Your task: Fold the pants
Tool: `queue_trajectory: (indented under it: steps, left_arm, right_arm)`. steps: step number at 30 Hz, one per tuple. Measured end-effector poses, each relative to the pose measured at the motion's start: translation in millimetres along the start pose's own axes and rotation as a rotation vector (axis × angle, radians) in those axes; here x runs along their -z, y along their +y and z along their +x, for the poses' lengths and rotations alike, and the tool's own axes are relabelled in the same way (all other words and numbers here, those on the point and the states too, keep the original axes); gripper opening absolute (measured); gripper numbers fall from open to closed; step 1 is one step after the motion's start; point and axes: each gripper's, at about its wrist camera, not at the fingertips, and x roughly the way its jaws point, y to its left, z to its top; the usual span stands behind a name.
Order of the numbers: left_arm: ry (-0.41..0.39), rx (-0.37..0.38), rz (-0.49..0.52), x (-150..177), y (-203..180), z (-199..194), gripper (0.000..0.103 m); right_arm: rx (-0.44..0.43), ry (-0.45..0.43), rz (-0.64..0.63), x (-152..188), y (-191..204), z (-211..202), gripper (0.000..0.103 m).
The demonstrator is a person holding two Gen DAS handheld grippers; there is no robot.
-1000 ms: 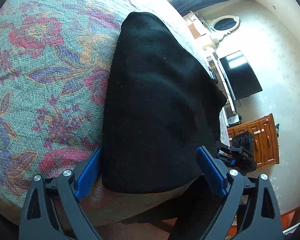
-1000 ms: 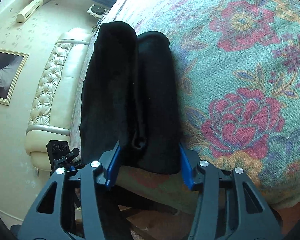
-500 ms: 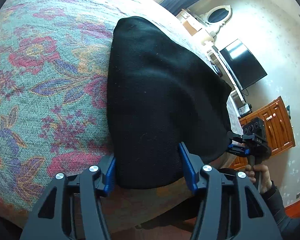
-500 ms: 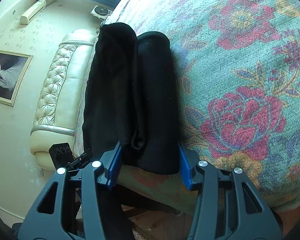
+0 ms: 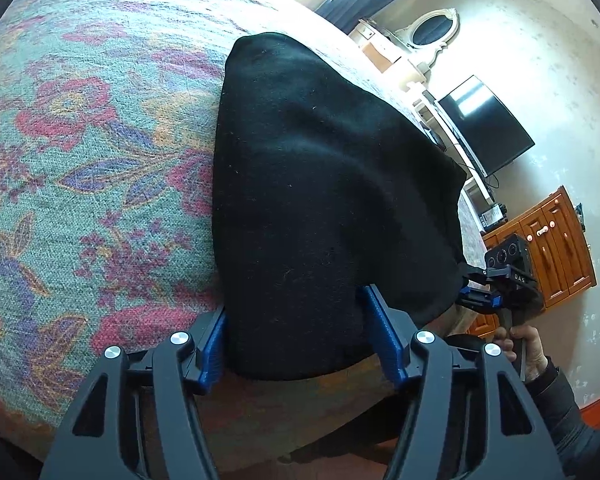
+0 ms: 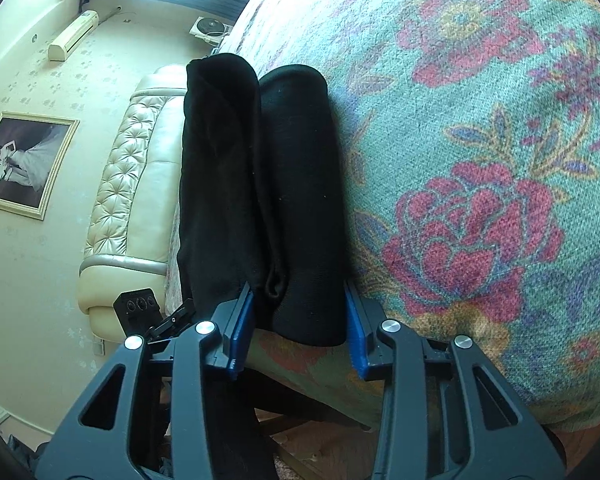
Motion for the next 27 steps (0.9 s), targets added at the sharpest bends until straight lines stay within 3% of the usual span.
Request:
queue_trajectory:
  steps: [3, 9, 12, 14, 17, 19, 22, 27]
  left_arm:
    - [-0.001, 0.004, 0.0, 2, -5, 3, 0.065]
    - [0.022, -0.012, 0.033, 1, -13, 5, 0.078]
    - [0.046, -0.063, 0.065, -1, -19, 0, 0.078]
    - [0.045, -0.114, 0.129, -4, -26, -6, 0.078]
    - [-0.011, -0.23, 0.274, -9, -39, -18, 0.079]
    - [-0.042, -0.268, 0.339, -14, -45, -24, 0.079]
    - [-0.061, -0.294, 0.364, -23, -43, -25, 0.083]
    - [-0.072, -0.27, 0.309, -36, -31, -23, 0.084]
  right_arm:
    - [-0.006, 0.003, 0.002, -1, -2, -1, 0.038]
    - [-0.034, 0.003, 0.01, -5, -11, -6, 0.041]
    - [-0.083, 0.004, 0.043, -6, -21, -15, 0.049]
    - [-0.098, -0.016, 0.055, -6, -25, -25, 0.063]
    - [-0.08, -0.051, 0.043, -10, -24, -38, 0.078]
    - [-0.061, -0.074, 0.032, -15, -19, -43, 0.087]
    - [-0.016, -0.08, -0.003, -23, -12, -43, 0.09]
    - [0.016, -0.086, -0.03, -36, -3, -37, 0.09]
